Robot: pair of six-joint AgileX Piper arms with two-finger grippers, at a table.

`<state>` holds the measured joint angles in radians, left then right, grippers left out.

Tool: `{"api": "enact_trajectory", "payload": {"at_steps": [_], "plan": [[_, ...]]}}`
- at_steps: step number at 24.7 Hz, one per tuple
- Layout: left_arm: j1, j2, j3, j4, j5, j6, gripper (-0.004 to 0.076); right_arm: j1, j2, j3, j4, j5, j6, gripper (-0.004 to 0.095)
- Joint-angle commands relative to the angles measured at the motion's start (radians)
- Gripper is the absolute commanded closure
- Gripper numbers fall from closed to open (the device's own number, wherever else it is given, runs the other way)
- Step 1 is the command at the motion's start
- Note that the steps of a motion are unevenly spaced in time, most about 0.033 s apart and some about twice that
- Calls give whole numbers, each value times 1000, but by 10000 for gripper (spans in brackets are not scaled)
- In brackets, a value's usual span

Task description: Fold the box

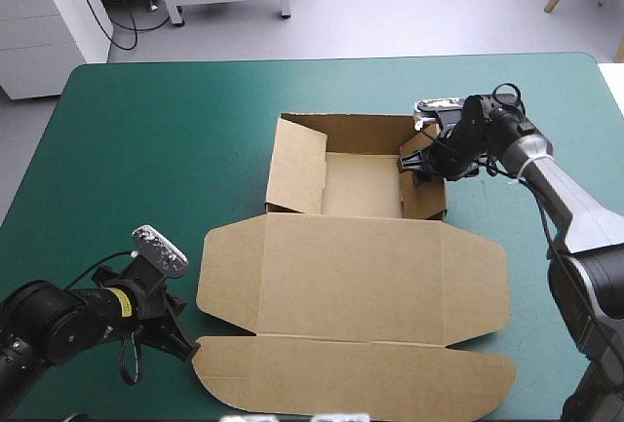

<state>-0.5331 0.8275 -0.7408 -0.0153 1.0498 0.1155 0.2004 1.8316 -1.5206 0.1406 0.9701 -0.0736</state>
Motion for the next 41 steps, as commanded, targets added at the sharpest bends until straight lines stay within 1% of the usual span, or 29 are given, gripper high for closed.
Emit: {"api": "enact_trajectory", "payload": {"at_steps": [1, 2, 3, 9, 14, 16, 18, 19, 20, 21, 22, 24, 27, 28, 29, 30, 31, 33, 35, 37, 38, 41], "plan": [[0, -5, -23, 3, -51, -10, 734, -7, -51, -26, 1, -48, -9, 761], [0, -5, -23, 5, -57, -10, 734, -7, -51, -28, -2, -52, -11, 855], [0, -5, -23, 8, -59, -10, 734, -7, -51, -27, -6, -57, -12, 925], [0, -5, -23, 33, -63, -10, 734, -30, -51, -66, -14, -71, -22, 927], [0, -5, -23, 38, -61, -12, 734, -117, -51, -169, -18, -71, -22, 927], [0, -5, -23, 38, -55, -17, 734, -169, -51, -209, -18, -67, -22, 927], [0, -5, -23, 38, -55, -28, 734, -251, -51, -242, -39, -78, -31, 927], [0, -5, -23, 38, -55, -35, 734, -314, -51, -244, -69, -100, -30, 927], [0, -5, -23, 38, -53, -35, 734, -347, -51, -244, -87, -107, -17, 927], [0, -5, -23, 38, -48, -35, 734, -415, -49, -244, -120, -118, 2, 927], [0, -5, -23, 38, -48, -35, 734, -443, -47, -244, -129, -120, 13, 927], [0, -5, -23, 38, -48, -35, 734, -513, -43, -244, -132, -125, 41, 927], [0, -5, -23, 40, -48, -35, 734, -648, -23, -244, -129, -125, 37, 922], [0, -5, -23, 40, -48, -35, 734, -666, -19, -244, -129, -125, 38, 912], [0, -5, -23, 46, -48, -35, 734, -694, -11, -244, -122, -119, 32, 874], [0, -5, -23, 51, -48, -35, 734, -714, -1, -244, -100, -117, 15, 812], [0, -5, -23, 54, -48, -35, 734, -729, 4, -244, -77, -115, 3, 705], [0, -5, -23, 59, -48, -35, 734, -738, 10, -244, -58, -118, -12, 447], [0, -5, -23, 64, -48, -35, 734, -738, 10, -244, -58, -139, -10, 265], [0, -5, -23, 66, -48, -35, 734, -738, 0, -247, -58, -152, 3, 155], [0, -5, -23, 66, -48, -35, 734, -738, -6, -249, -54, -159, 3, 127], [0, -5, -23, 66, -48, -43, 734, -738, -34, -296, -56, -140, 3, 135]]}}
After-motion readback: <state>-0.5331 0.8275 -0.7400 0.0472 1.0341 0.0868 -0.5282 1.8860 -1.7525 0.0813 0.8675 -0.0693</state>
